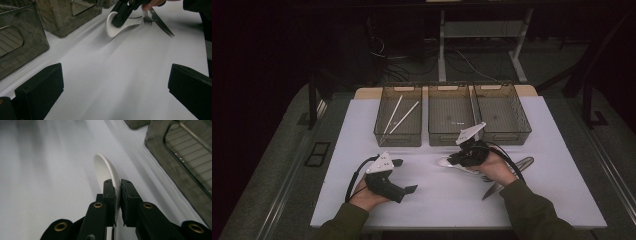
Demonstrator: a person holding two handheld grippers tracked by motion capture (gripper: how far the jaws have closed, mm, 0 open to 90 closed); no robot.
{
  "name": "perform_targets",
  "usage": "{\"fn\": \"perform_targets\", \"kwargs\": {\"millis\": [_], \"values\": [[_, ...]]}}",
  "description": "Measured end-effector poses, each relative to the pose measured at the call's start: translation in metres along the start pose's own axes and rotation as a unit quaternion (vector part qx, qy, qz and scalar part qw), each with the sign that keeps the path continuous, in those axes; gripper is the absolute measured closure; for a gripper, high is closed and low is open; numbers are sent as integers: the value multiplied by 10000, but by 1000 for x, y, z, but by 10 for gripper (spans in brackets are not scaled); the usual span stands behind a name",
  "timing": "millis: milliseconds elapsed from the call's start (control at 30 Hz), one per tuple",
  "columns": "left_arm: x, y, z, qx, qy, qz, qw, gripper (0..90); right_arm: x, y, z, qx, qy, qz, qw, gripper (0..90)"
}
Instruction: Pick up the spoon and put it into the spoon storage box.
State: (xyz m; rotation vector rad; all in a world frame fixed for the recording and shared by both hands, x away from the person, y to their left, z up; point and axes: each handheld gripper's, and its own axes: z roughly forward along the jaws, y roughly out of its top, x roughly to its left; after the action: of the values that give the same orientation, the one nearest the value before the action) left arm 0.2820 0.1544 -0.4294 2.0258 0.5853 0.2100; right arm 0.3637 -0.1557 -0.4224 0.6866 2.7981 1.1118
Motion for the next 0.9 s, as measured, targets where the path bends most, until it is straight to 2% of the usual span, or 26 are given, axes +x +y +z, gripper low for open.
{"fn": "perform_targets", "kwargs": {"millis": [67,433,900], "values": [[0,0,0,-4,8,33,10000,0,2,0,-4,-83,8,164,9998,827],[0,0,-1,-44,-4,-2,10000,0,1,1,-26,-430,14,251,9988,827],[-1,1,-2,-78,13,28,10000,0,-8,2,-56,-841,-144,469,9952,827]]}}
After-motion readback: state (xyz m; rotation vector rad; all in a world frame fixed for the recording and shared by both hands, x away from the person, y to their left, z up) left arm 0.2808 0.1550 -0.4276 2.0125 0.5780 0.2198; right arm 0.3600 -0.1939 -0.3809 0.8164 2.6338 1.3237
